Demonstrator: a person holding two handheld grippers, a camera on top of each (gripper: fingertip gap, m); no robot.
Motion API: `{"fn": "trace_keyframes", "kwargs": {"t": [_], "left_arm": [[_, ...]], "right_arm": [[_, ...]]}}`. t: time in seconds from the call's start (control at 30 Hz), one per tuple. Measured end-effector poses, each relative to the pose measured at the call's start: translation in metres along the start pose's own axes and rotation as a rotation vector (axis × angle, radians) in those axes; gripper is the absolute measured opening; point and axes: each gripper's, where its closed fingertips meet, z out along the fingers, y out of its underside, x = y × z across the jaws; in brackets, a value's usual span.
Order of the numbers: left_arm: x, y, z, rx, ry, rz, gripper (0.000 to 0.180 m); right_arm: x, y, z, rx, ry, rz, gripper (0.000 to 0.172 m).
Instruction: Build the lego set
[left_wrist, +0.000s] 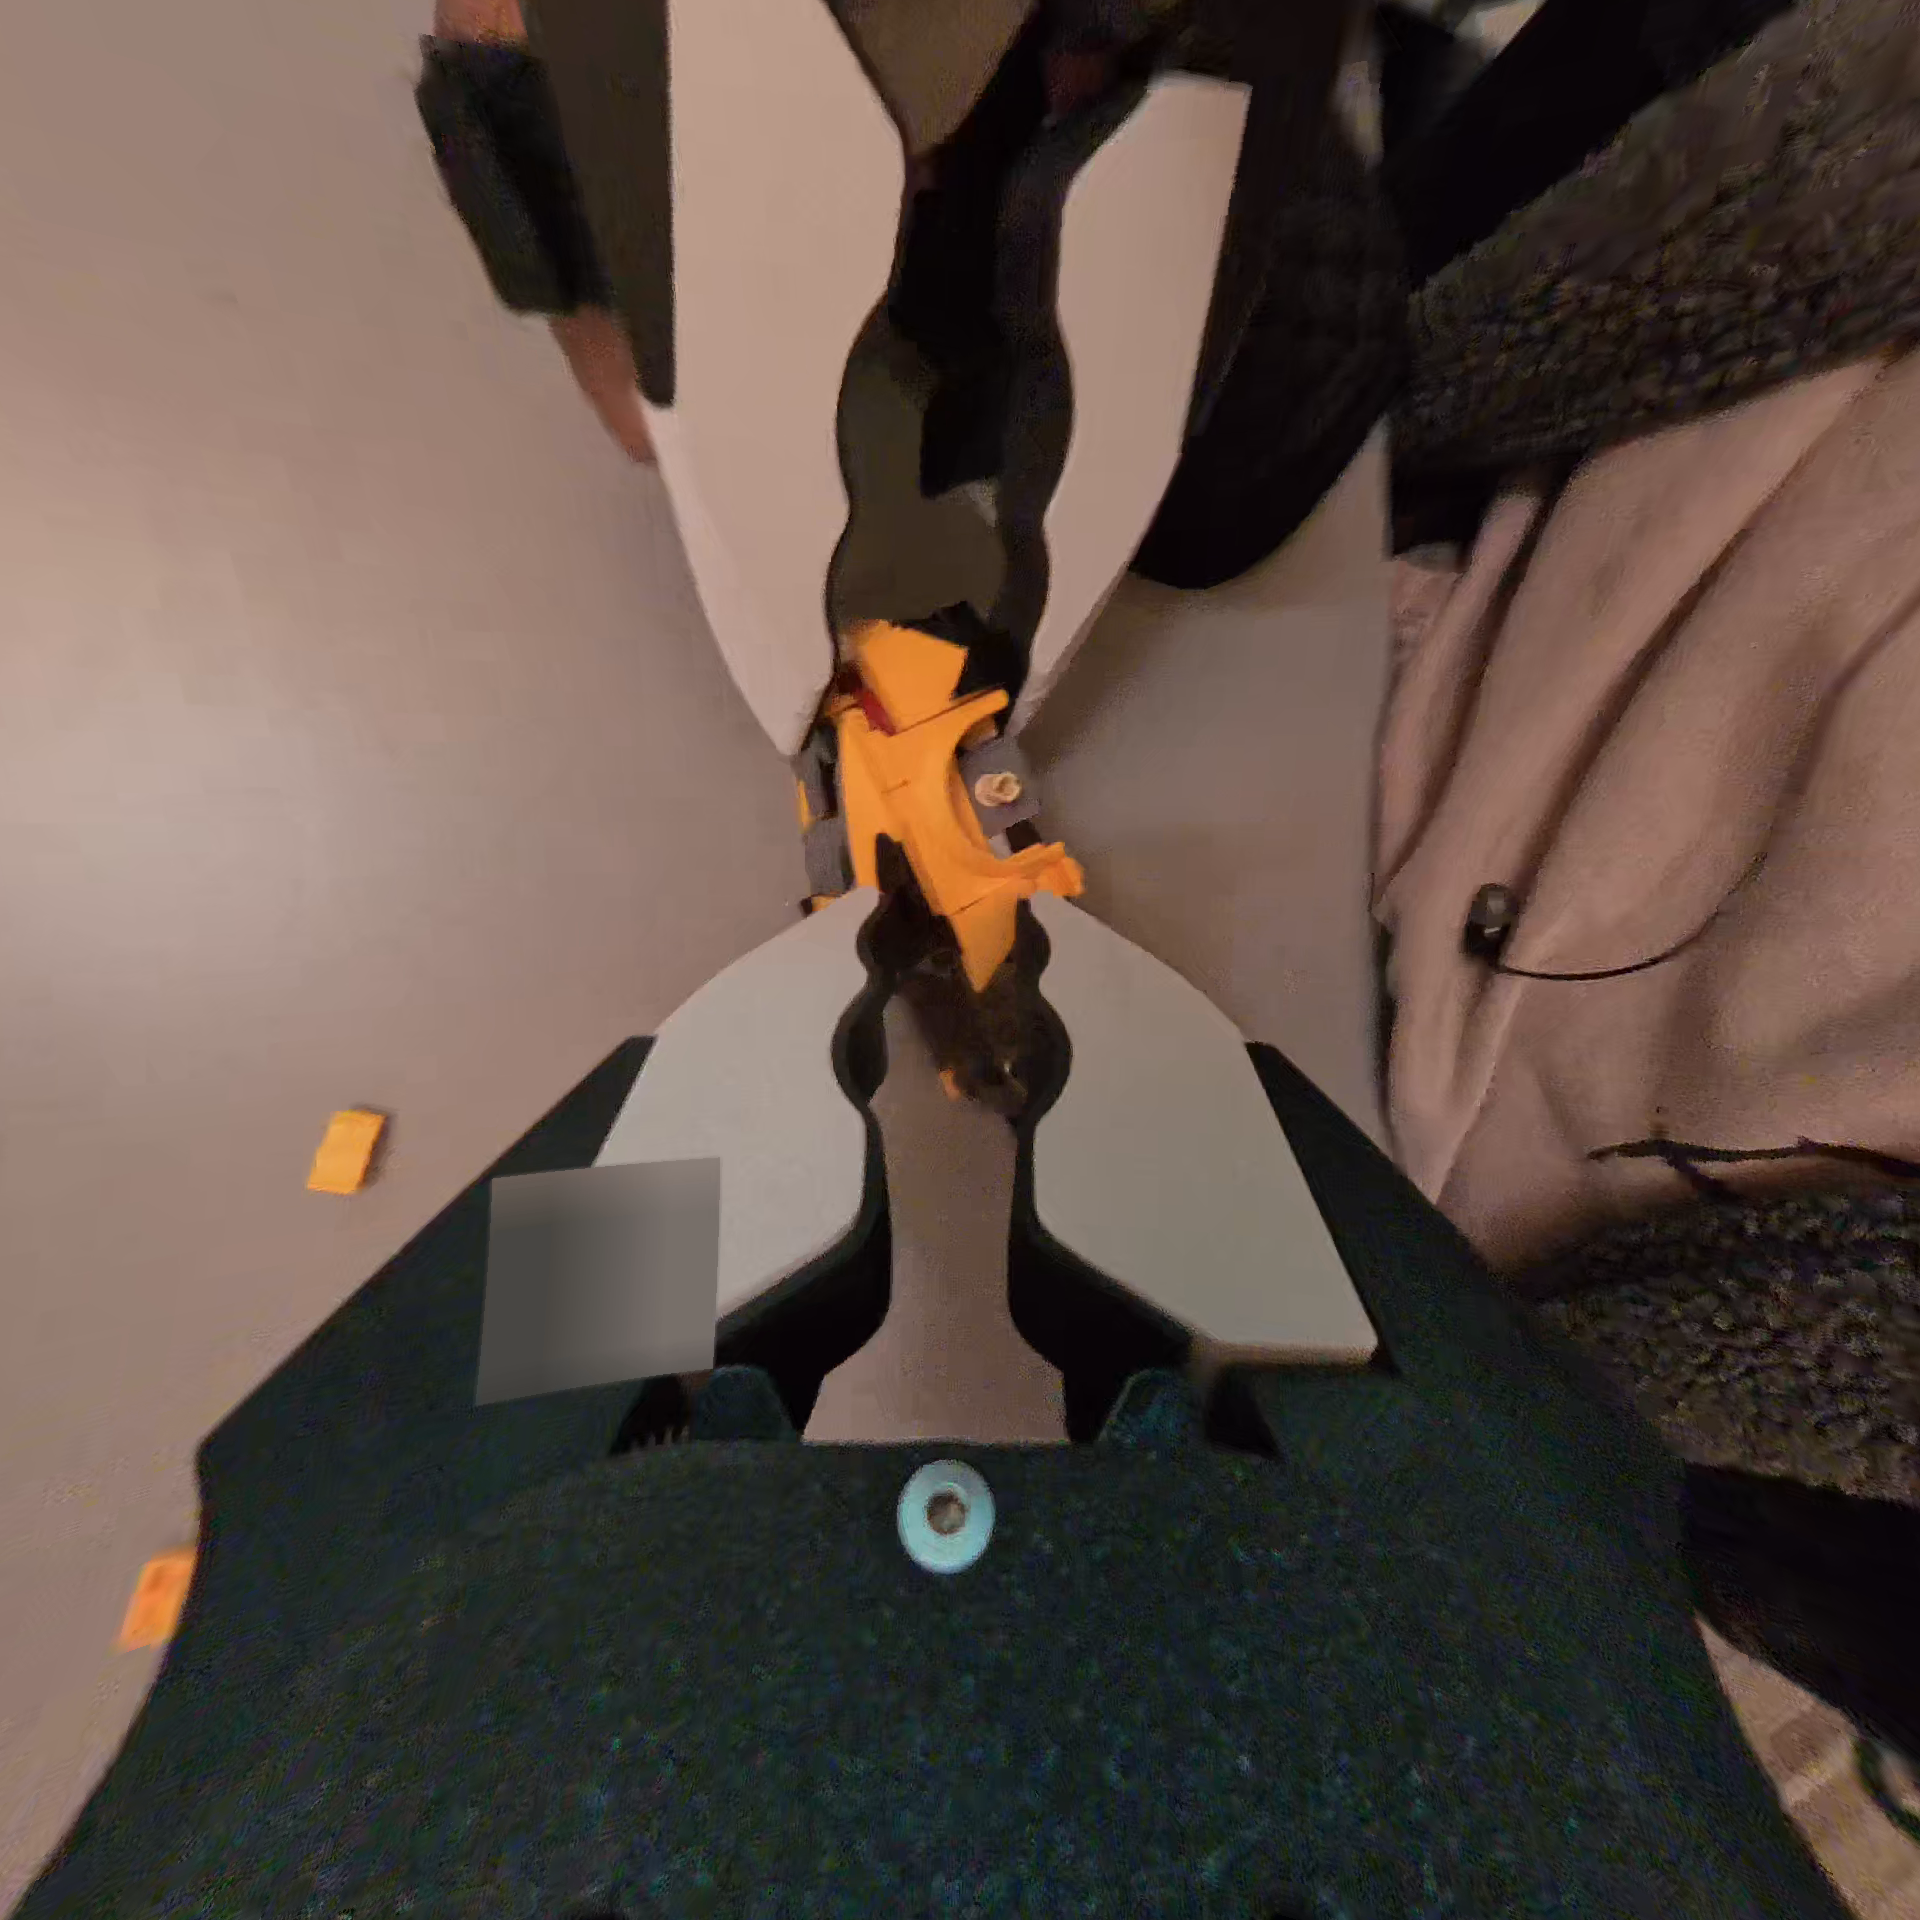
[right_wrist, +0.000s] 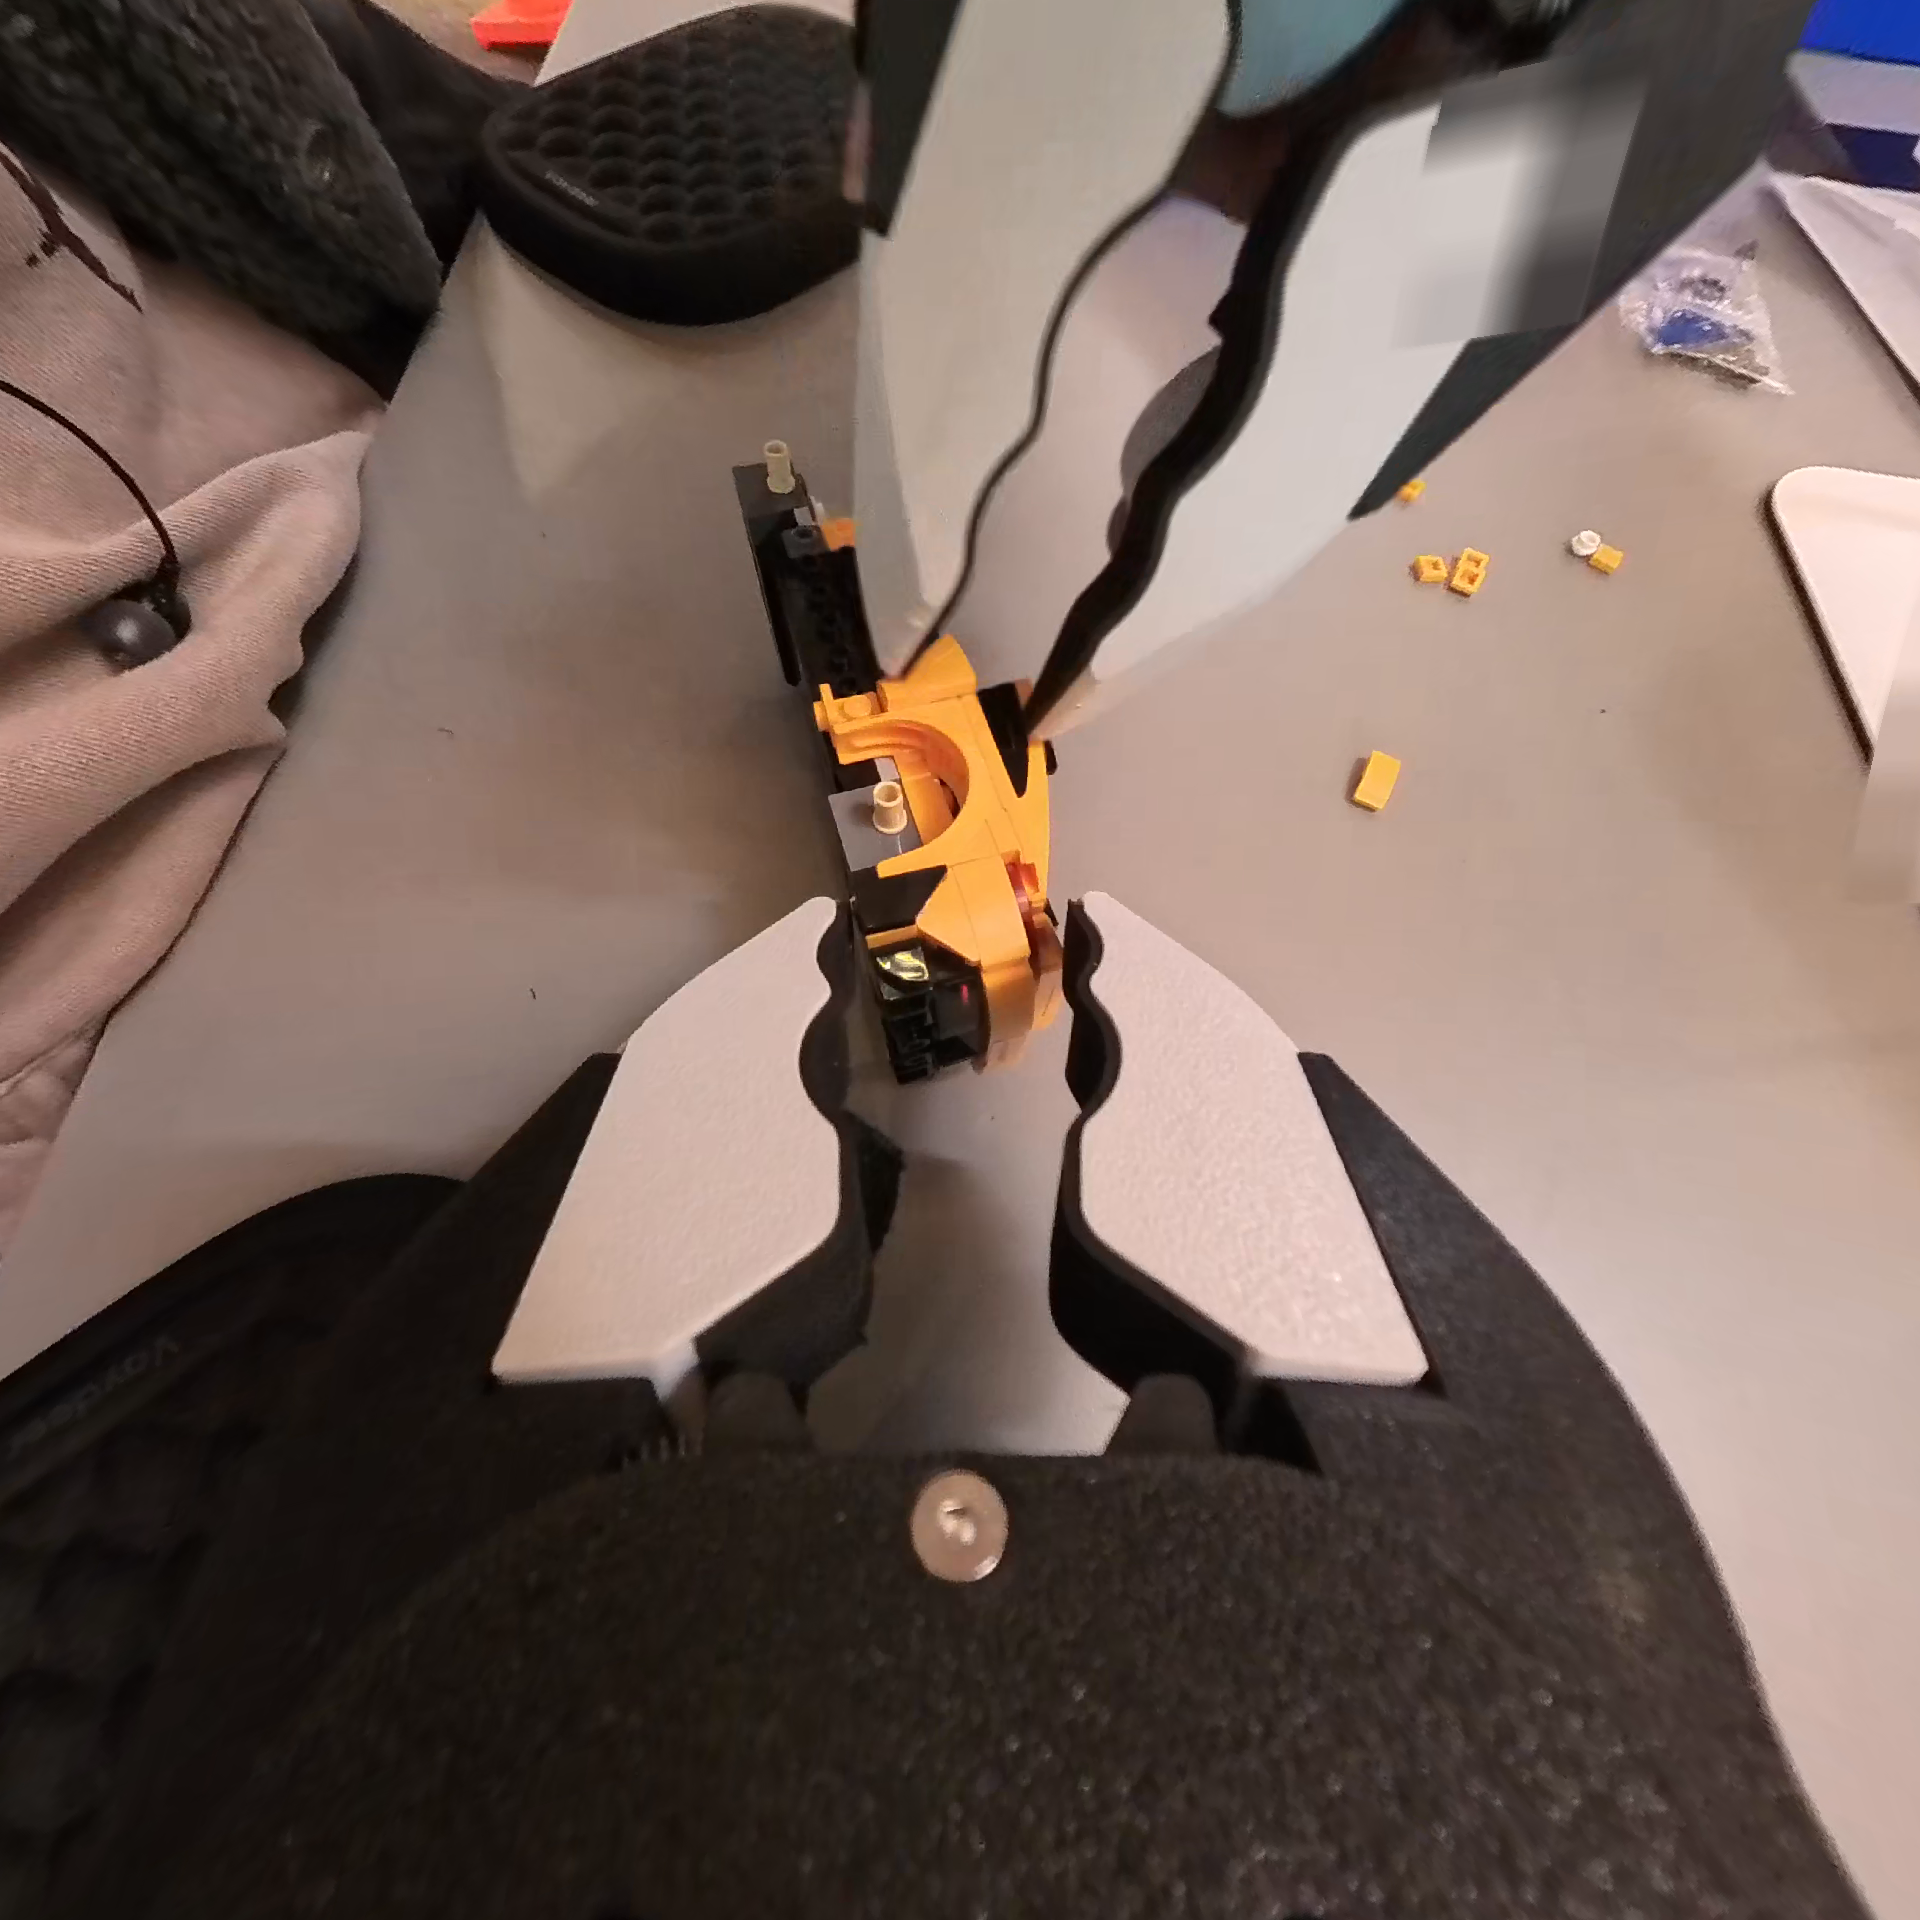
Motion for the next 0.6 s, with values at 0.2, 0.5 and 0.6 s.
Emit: {"fn": "trace_keyframes", "kwargs": {"t": [0.2, 0.5, 0.6], "left_arm": [[0.0038, -0.0024, 0.0018, 0.019, 0.123, -0.084, 0.015], [0.0044, -0.0008, 0.0016, -0.013, 0.110, -0.021, 0.015], [0.0046, 0.0001, 0.0015, -0.039, 0.091, 0.010, 0.016]], "right_arm": [[-0.0001, -0.0003, -0.0002, 0.004, -0.002, 0.000, 0.039], [-0.0005, -0.0006, -0.0006, 0.005, 0.000, 0.001, 0.039], [-0.0008, -0.0007, -0.0007, 0.007, 0.000, 0.001, 0.039]]}}
